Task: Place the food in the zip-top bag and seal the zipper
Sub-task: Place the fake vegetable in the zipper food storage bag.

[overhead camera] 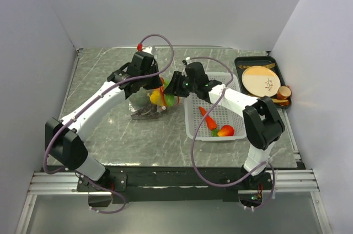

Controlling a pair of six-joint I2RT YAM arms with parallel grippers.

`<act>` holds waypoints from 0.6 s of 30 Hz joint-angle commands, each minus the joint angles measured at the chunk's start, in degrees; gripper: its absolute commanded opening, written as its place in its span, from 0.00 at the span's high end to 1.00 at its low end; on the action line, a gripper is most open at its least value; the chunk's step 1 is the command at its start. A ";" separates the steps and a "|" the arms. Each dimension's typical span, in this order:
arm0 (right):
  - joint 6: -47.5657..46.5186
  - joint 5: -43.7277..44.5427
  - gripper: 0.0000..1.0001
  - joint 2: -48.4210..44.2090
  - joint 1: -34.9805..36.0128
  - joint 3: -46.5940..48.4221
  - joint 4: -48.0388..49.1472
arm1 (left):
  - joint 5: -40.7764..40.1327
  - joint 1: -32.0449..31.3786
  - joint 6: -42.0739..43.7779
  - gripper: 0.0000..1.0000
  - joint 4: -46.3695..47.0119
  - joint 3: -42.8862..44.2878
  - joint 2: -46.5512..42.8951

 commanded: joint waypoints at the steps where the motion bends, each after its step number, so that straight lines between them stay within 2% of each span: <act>1: 0.90 -0.95 0.76 -0.54 1.08 2.77 2.73 | 0.83 0.06 -0.90 0.99 4.54 -0.02 -3.26; 5: -1.38 2.04 0.76 -3.53 1.44 0.84 0.62 | -0.05 0.58 -0.73 0.99 3.31 0.60 -2.91; 12: -4.02 12.32 0.74 -14.32 1.26 -7.07 -1.94 | 0.56 1.02 -0.46 0.99 3.22 0.25 -2.65; 15: -5.43 11.02 0.74 -16.28 1.17 -7.96 -2.46 | 1.17 1.11 -0.55 0.99 3.57 -0.02 -2.21; 16: -5.87 7.27 0.74 -16.02 1.18 -7.70 -3.07 | 1.35 1.11 -0.55 0.99 3.84 -0.10 -2.12; 18: -5.88 5.57 0.74 -14.97 1.35 -7.43 -4.04 | 1.61 1.11 -0.64 0.99 4.71 -0.45 -1.94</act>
